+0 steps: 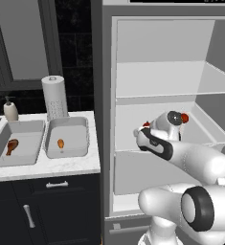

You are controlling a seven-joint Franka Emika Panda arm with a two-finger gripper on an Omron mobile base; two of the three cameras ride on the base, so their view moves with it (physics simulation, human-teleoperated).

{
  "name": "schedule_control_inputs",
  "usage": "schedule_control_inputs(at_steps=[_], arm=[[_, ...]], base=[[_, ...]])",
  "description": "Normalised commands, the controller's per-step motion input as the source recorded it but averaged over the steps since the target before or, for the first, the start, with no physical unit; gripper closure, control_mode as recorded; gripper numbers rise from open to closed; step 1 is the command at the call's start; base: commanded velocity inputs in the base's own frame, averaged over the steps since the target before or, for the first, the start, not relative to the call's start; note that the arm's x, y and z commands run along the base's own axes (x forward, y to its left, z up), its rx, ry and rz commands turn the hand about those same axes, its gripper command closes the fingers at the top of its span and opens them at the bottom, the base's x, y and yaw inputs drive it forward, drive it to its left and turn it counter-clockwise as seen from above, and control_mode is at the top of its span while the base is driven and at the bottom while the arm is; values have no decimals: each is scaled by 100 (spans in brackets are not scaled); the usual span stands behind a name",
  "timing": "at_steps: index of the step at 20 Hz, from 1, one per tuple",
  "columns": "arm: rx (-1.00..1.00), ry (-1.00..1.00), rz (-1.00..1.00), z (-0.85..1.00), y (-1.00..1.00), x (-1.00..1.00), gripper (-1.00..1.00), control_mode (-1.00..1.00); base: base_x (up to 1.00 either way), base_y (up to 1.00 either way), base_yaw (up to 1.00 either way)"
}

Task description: Place one tomato and one chicken drumstick in each tupperware on the nearby counter, to pack two identical lunches.

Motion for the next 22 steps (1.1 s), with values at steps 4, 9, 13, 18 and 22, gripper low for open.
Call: schedule_control_inputs(at_steps=[4, 9, 13, 18, 22], arm=[[0, 0, 0, 0, 0, 5, -100, -100], [0, -5, 0, 0, 0, 4, -100, -100], [0, -11, 0, 0, 0, 10, -100, -100], [0, -7, 0, 0, 0, 13, -100, -100], [0, -1, 0, -6, 0, 16, -100, -100]], base=[[0, 0, 0], [0, 0, 0], [0, 0, 0], [0, 0, 0], [0, 0, 0]])
